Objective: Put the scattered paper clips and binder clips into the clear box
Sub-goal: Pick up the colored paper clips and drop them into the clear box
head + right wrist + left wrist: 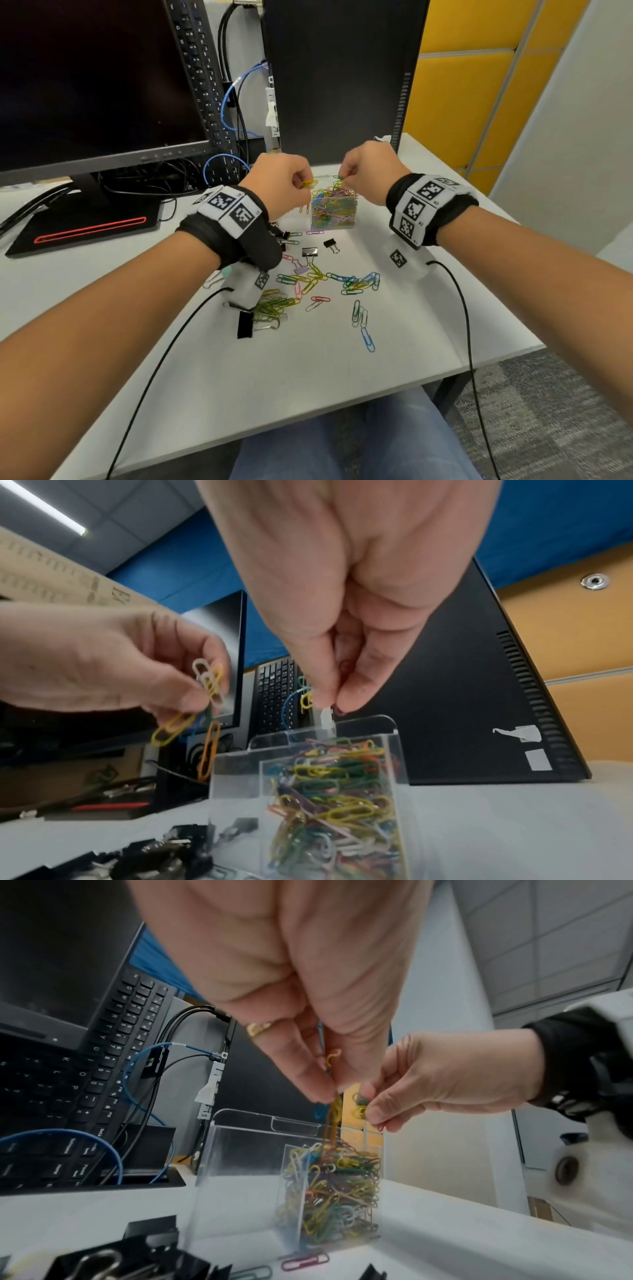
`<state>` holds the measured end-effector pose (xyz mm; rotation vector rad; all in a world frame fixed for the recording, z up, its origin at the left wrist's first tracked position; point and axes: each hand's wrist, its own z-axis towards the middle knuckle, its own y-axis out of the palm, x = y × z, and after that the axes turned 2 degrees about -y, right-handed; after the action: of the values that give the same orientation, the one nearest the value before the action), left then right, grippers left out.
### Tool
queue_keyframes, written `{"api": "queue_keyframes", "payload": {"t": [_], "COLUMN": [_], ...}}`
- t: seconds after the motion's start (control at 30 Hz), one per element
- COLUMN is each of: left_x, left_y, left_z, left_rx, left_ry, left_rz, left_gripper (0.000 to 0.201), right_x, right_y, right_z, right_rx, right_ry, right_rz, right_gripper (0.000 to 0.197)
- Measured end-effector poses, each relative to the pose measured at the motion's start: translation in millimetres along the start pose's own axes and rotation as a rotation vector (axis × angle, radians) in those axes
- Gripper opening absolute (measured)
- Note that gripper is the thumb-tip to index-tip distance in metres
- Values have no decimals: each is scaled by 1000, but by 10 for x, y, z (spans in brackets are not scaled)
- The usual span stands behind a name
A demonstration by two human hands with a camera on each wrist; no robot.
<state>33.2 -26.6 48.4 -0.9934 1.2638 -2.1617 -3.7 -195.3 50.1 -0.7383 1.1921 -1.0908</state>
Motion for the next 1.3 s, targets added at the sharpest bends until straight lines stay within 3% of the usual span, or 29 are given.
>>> {"api": "queue_keyframes", "payload": {"t": [0.2, 0.4, 0.5, 0.73, 1.13, 1.3], "left_x": [39, 28, 6, -68, -123, -101], "left_y": [169, 363, 454, 526, 443, 433], "left_z": [189, 335, 392, 400, 212, 181], "left_rx": [159, 178, 130, -128, -235, -254], "left_ry": [-62, -100, -86, -4, 96, 48], "left_rz": [-109, -147, -73, 164, 293, 372], "left_gripper": [12, 10, 12, 30, 38, 38], "right_x": [29, 94, 134, 222, 196, 110], "right_y": [111, 208, 234, 200, 225, 188], "right_z": [29, -38, -20, -75, -82, -97], "right_rx": [-110, -114, -78, -48, -109, -95], "right_ry": [-35, -74, -51, 29, 73, 82], "right_rz": [-154, -149, -141, -109, -190, -182], "right_gripper": [28, 29, 30, 29, 27, 29]}}
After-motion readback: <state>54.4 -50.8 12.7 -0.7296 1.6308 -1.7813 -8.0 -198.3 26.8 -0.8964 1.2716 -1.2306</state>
